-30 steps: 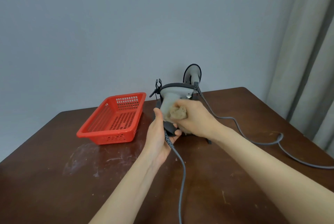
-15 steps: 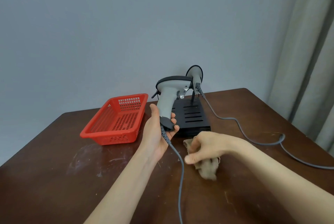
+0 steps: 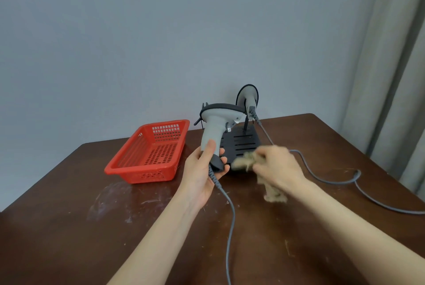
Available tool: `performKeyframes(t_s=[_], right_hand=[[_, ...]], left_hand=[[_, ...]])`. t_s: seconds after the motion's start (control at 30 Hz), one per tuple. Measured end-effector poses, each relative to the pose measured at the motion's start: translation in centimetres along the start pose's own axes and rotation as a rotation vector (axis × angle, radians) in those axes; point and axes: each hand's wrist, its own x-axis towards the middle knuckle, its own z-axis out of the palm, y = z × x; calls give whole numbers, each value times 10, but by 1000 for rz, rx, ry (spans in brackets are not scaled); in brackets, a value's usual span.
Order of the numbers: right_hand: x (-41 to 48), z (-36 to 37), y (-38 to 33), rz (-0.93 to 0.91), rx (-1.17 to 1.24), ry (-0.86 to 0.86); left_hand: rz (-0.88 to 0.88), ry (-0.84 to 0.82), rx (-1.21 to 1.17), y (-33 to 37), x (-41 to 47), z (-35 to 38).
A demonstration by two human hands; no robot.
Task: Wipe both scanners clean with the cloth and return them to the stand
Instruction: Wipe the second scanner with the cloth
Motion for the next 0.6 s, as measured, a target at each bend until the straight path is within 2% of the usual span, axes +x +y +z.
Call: performKeyframes(t_s=[0.07, 0.13, 0.23, 0.37, 0.43, 0.53, 0.6], right_hand=[[7, -15, -12, -123, 244, 269], [17, -22, -27, -278, 299, 355], [27, -18, -39, -377, 252, 257], [15, -13, -43, -523, 247, -57], [15, -13, -45, -533, 233, -90], [33, -14, -39, -372, 178, 149], [38, -14, -37, -302, 156, 200]], left_hand=[[24, -19, 53, -2, 0, 0], [38, -36, 123, -5, -1, 3], [54, -57, 220, -10, -1, 12], [139, -82, 200, -18, -1, 16], [126, -83, 182, -19, -1, 15], [31, -72, 157, -19, 0, 19], [2, -60, 145, -20, 0, 21]])
